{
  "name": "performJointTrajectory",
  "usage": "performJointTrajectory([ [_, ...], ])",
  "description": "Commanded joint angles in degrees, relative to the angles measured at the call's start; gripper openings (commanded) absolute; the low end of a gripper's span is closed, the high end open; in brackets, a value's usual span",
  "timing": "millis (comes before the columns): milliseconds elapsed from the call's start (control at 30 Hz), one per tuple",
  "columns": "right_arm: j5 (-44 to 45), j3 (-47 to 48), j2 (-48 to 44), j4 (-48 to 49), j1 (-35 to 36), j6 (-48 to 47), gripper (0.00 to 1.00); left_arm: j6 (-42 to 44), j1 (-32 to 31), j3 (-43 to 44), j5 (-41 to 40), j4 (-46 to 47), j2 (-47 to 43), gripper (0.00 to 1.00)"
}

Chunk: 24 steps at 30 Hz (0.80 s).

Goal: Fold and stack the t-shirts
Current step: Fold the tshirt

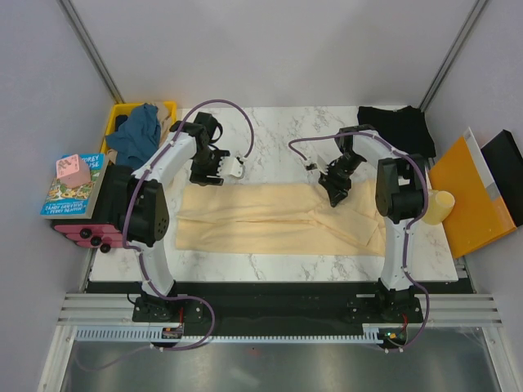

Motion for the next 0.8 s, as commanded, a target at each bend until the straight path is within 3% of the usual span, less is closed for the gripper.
performJointTrajectory([
  [0, -1.1, 1.74, 0.85, 1.06, -0.31, 0.15, 0.46, -1.27, -0.38, 2.05, 1.14, 0.47, 0.53, 0.71],
  [100, -1.36, 2.0, 1.12, 0.88, -0.14, 0.32, 0.42, -1.36, -0.38, 2.14, 1.23, 0.47, 0.7, 0.71],
  [200, -1.1, 2.27, 1.03, 0.01, 0.13, -0.11, 0.17, -1.45, -0.55, 2.14, 1.23, 0.38, 0.88, 0.71],
  [233, -1.1, 2.27, 0.77, -0.61, 0.22, -0.38, 0.04, -1.45, -0.55, 2.14, 1.32, 0.38, 1.05, 0.71],
  [267, -0.84, 2.18, 0.51, -0.7, 0.22, -0.47, 0.0, -1.45, -0.55, 2.14, 1.23, 0.47, 1.14, 0.71],
  [767, -0.57, 5.78, -6.7, -2.19, 1.45, 0.41, 0.0, -2.24, -1.08, 2.23, 2.55, 0.56, 1.93, 0.71],
])
